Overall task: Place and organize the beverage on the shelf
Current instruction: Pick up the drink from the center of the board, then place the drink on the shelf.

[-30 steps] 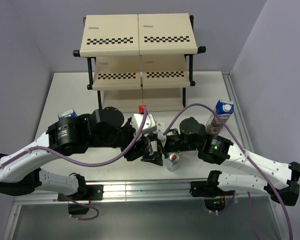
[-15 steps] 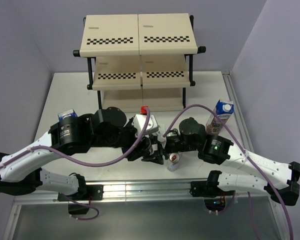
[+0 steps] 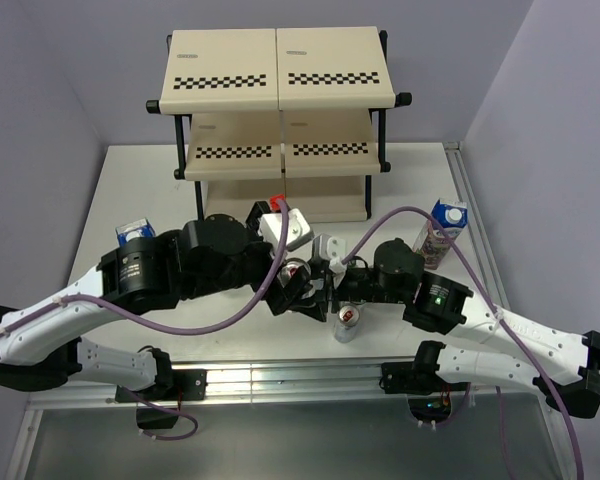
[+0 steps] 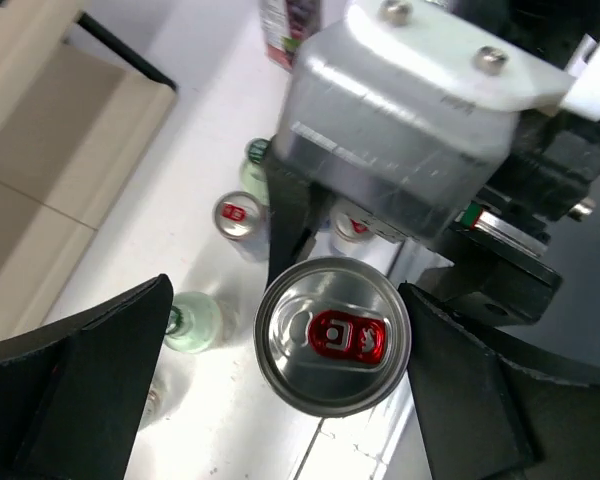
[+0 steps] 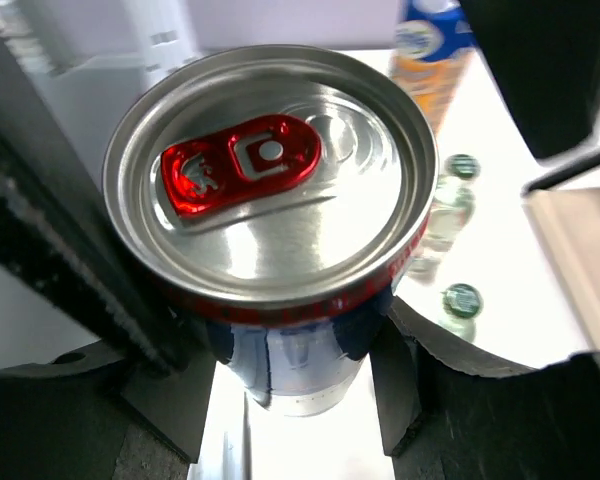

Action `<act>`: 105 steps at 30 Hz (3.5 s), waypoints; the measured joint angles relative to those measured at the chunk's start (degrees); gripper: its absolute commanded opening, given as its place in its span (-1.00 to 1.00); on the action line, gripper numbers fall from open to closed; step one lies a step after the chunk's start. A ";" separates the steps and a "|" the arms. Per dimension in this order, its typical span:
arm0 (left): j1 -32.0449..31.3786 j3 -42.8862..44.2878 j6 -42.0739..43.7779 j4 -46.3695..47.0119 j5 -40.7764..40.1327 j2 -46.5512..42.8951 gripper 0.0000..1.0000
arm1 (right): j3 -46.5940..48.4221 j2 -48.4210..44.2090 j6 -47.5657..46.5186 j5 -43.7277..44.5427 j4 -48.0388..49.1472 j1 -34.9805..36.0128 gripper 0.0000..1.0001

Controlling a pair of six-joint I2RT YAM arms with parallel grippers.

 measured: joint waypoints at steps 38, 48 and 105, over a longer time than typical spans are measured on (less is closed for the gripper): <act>23.43 -11.65 -11.78 25.33 2.21 -2.91 0.20 | -2.19 -1.70 12.48 16.92 12.74 -8.02 -1.00; 24.79 -12.96 -13.46 25.51 8.41 -2.03 0.17 | 0.35 1.14 12.68 17.07 12.41 -8.66 -1.00; 34.51 -38.84 -12.76 25.14 -8.63 -34.93 0.99 | 17.42 38.05 7.39 41.62 24.17 -34.97 -1.00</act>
